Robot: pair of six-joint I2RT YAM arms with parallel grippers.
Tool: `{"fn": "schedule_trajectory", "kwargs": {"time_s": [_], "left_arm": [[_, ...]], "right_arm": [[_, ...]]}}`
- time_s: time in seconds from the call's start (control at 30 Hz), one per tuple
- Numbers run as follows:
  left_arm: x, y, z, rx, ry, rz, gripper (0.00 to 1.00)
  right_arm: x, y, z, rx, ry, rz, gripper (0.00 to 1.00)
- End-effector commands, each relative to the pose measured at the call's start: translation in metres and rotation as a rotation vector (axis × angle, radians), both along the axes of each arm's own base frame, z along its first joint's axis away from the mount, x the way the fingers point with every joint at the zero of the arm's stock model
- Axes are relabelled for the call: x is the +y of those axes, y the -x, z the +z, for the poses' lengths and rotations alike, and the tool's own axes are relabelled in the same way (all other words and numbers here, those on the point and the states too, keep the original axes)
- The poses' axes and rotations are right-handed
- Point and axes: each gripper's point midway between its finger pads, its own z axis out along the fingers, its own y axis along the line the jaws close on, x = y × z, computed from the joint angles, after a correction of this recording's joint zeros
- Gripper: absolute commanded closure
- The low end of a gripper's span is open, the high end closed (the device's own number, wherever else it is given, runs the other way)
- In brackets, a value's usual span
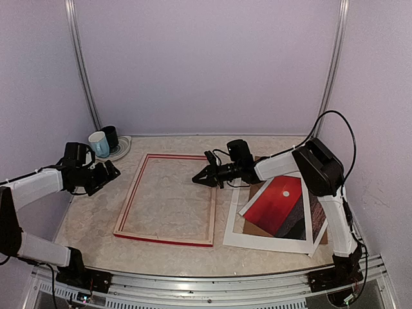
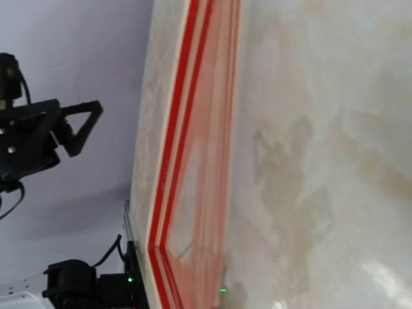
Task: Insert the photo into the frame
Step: Place the glass panel at the frame body.
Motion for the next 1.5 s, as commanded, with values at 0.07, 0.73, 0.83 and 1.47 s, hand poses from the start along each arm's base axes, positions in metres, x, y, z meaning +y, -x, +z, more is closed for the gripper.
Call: {"fn": "schedule_trajectory", "kwargs": {"time_s": [0.07,0.73,0.83,1.47], "left_arm": [[-0.011,0.000,-0.010,0.021,0.029,-0.043,0.02],[-0.039,0.005,-0.050,0.168,0.052,-0.105,0.16],[-0.041,0.004,-0.054,0.178,0.061,-0.109,0.23],[-0.052,0.011,-0.075,0.236,0.109,-0.149,0.42]], "right_arm": [[0.010,-0.002,0.021,-0.037,-0.063,0.027,0.96],[0.009,0.006,0.018,-0.006,-0.055,0.058,0.64],[0.008,0.008,0.019,0.008,-0.065,0.064,0.62],[0.007,0.001,0.021,-0.021,-0.004,0.051,0.56]]}}
